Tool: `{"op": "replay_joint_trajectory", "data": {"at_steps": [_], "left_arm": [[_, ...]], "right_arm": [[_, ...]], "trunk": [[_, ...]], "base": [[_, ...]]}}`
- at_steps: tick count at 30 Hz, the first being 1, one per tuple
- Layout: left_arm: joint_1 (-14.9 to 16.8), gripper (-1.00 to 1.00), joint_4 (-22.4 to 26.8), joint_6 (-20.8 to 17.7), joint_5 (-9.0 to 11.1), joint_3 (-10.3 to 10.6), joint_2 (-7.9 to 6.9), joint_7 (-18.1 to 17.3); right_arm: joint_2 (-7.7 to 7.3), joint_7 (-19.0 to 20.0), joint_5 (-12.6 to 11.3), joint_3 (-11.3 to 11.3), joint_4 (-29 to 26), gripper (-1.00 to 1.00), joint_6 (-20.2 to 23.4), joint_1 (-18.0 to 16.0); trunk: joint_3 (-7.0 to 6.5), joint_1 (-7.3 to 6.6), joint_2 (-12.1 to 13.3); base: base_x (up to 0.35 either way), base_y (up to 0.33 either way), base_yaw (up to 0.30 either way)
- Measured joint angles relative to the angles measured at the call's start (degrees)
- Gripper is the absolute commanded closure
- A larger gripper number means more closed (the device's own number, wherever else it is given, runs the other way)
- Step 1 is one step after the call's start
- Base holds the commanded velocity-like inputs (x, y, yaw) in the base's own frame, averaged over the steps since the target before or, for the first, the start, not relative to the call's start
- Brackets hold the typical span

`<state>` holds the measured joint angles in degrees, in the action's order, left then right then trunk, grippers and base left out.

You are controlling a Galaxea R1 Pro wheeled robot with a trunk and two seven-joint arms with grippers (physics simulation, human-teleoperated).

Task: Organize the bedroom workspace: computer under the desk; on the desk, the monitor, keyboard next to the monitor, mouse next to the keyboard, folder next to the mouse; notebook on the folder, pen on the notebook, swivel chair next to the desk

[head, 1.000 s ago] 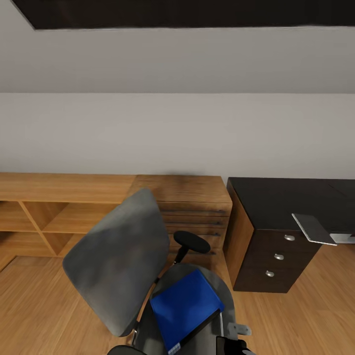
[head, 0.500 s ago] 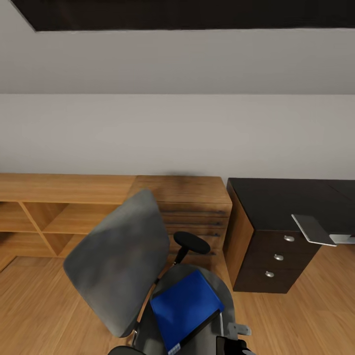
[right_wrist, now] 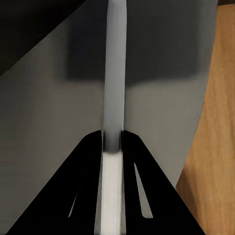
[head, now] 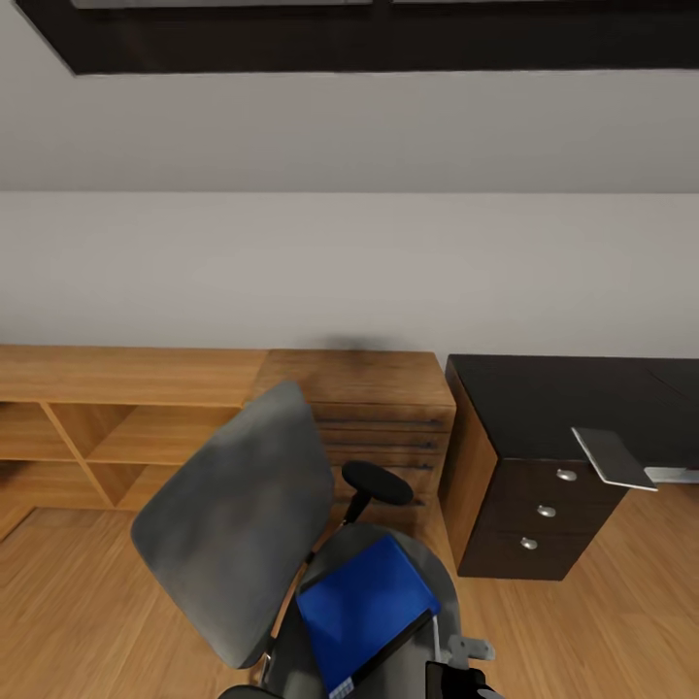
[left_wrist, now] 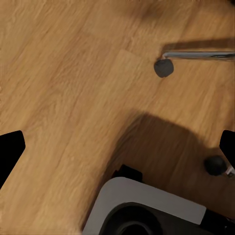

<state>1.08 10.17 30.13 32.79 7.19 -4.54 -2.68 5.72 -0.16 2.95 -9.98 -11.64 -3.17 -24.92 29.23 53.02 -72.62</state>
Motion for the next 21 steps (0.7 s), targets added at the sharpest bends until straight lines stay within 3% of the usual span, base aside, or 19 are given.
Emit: {"op": "replay_joint_trajectory", "data": {"at_steps": [21], "left_arm": [[-0.04, -1.0, 0.0, 0.0, 0.0, 0.0, 0.0, -0.01]], "right_arm": [[-0.05, 0.0, -0.07, -0.07, 0.0, 1.0, 0.03, 0.0]], "trunk": [[-3.42, -4.18, 7.64]], "base": [[0.0, 0.0, 0.0]]}}
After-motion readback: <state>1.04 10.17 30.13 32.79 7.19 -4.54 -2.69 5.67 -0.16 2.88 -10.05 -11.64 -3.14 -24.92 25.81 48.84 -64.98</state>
